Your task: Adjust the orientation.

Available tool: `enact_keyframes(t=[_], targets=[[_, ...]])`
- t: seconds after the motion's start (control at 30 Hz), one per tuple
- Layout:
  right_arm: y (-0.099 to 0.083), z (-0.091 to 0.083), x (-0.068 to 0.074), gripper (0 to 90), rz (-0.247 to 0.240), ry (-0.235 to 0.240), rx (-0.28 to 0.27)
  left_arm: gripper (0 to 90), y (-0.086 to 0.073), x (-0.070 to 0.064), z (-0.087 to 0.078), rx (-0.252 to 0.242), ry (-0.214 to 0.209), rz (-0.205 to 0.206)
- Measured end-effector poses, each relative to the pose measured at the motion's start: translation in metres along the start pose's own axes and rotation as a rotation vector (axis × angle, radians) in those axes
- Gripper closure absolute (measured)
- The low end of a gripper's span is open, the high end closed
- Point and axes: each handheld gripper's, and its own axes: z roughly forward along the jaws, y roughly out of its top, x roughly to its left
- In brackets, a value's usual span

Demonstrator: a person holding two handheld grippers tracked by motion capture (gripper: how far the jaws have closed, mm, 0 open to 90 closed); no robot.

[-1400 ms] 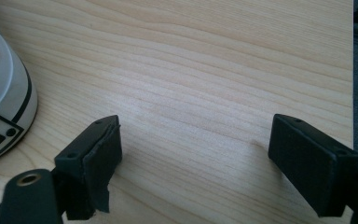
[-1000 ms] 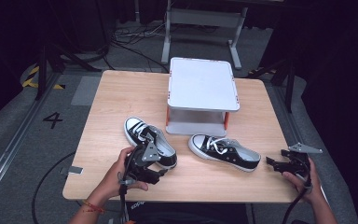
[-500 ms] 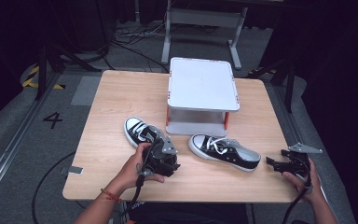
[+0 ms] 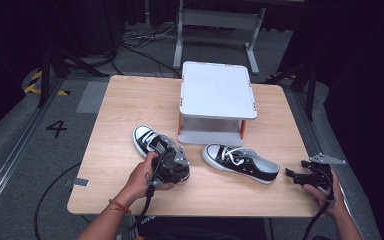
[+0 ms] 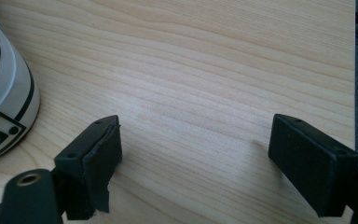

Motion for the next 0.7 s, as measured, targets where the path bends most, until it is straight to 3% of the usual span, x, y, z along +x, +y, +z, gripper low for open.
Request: enact_keyframes(t=[0.1, 0.2, 0.4, 0.5, 0.7], targets=[[0.000, 0.000, 0.000, 17.7, -0.001, 0.001, 0.001, 71.7, -0.002, -0.001, -0.006, 0.049, -0.035, 0.041], [0.000, 0.000, 0.000, 17.7, -0.001, 0.001, 0.000, 73.6, -0.004, -0.001, -0.015, 0.061, -0.070, 0.050], [0.000, -0.001, 0.000, 17.7, -0.001, 0.002, 0.001, 78.9, -0.006, -0.001, -0.033, 0.049, -0.073, 0.063], [0.000, -0.001, 0.000, 17.7, -0.002, 0.001, 0.001, 71.6, -0.001, 0.001, -0.028, 0.080, -0.110, 0.057], [0.000, -0.001, 0.000, 17.7, -0.002, 0.000, 0.001, 59.9, 0.015, 0.002, -0.009, 0.179, -0.112, 0.054]])
